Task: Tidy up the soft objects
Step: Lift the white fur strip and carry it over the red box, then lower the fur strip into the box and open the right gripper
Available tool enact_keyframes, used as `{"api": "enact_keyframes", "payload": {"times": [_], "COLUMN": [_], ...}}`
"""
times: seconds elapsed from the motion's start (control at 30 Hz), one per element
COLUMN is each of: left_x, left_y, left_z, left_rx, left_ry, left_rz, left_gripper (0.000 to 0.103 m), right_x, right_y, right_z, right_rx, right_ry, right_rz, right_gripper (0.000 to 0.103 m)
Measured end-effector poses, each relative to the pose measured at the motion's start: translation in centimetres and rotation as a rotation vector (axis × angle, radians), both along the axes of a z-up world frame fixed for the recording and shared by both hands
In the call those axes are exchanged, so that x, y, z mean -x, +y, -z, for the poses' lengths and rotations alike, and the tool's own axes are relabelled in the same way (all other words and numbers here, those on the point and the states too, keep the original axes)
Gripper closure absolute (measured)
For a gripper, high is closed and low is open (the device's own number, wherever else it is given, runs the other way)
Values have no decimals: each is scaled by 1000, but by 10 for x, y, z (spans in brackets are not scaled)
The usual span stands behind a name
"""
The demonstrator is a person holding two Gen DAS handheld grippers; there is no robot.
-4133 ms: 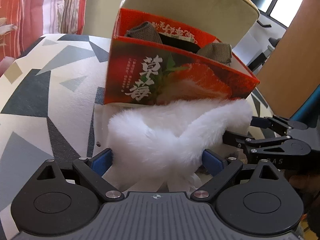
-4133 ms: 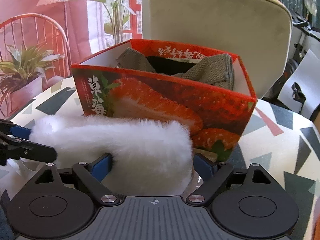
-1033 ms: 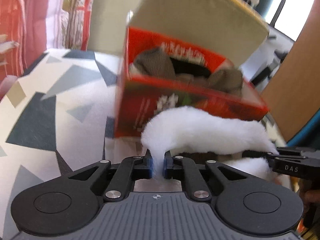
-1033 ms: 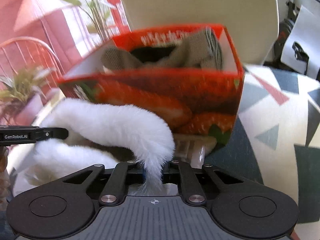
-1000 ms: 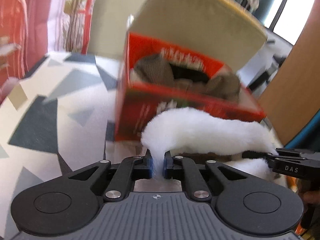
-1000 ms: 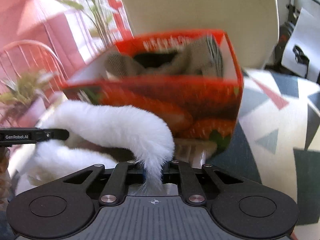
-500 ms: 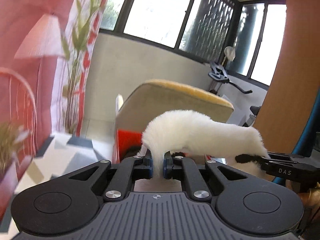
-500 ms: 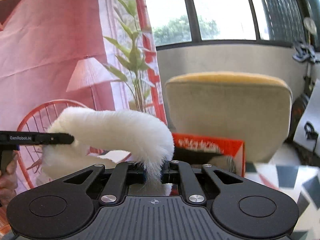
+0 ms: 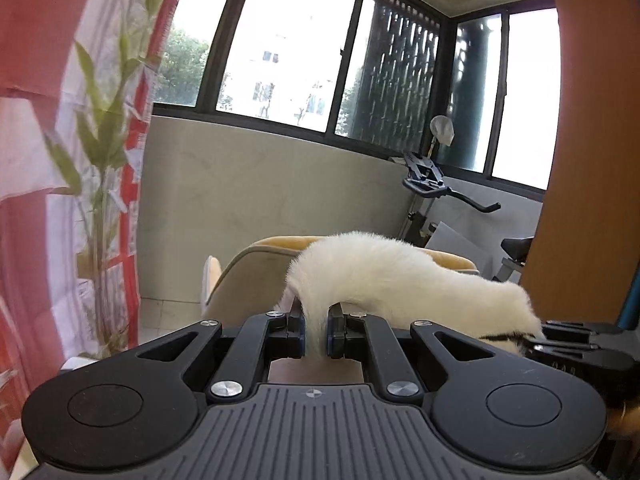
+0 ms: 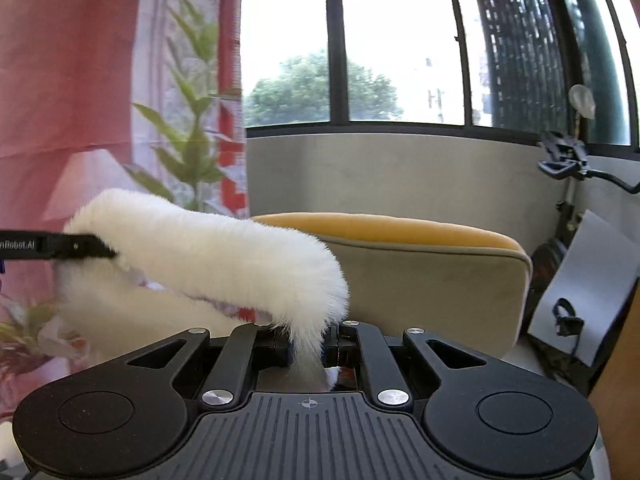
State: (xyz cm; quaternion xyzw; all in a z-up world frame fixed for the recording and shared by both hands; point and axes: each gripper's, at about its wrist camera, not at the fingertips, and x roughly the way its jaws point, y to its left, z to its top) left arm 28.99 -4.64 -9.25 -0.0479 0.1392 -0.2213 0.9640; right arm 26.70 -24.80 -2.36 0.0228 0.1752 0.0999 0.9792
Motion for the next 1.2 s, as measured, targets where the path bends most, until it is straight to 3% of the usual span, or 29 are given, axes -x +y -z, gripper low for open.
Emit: {"api": "enact_keyframes", "payload": {"times": [0.17, 0.4, 0.47, 0.6, 0.63, 0.87, 0.93, 1.07, 1.13, 1.2], "left_x": [-34, -45, -43, -37, -37, -44, -46, -38, -41, -49], "left_y": [-14, -3, 2, 18, 23, 29, 16, -17, -24, -28], "left_z": [34, 93, 99, 99, 96, 77, 78, 87, 98, 113], "left_rx": [-80, -205, -230, -220, -206, -117, -97, -144, -158, -176], "left_ry": [81, 287, 304, 323, 321, 309, 327, 359, 413, 479], "left_rz": [24, 88, 110, 101, 95, 44, 81, 156, 166, 157], "left_gripper": [93, 90, 88, 59, 58, 60, 67, 69, 78, 79], "right_x": [-28, -52, -55, -57, -57, -62, -63, -73, -77, -80], "right_y": [-5, 2, 8, 21, 25, 39, 49, 61, 66, 66], "right_z": [31, 95, 110, 130, 133, 151, 153, 156, 158, 158], "right_rx": [14, 46, 61, 71, 75, 96, 110, 121, 143, 143], "right_ry": [32, 194, 236, 306, 318, 379, 380, 409, 408, 410], "right_rz": [38, -8, -29, -42, -37, 17, 13, 2, 5, 17], "right_gripper": [93, 93, 93, 93, 93, 93, 93, 92, 92, 88]}}
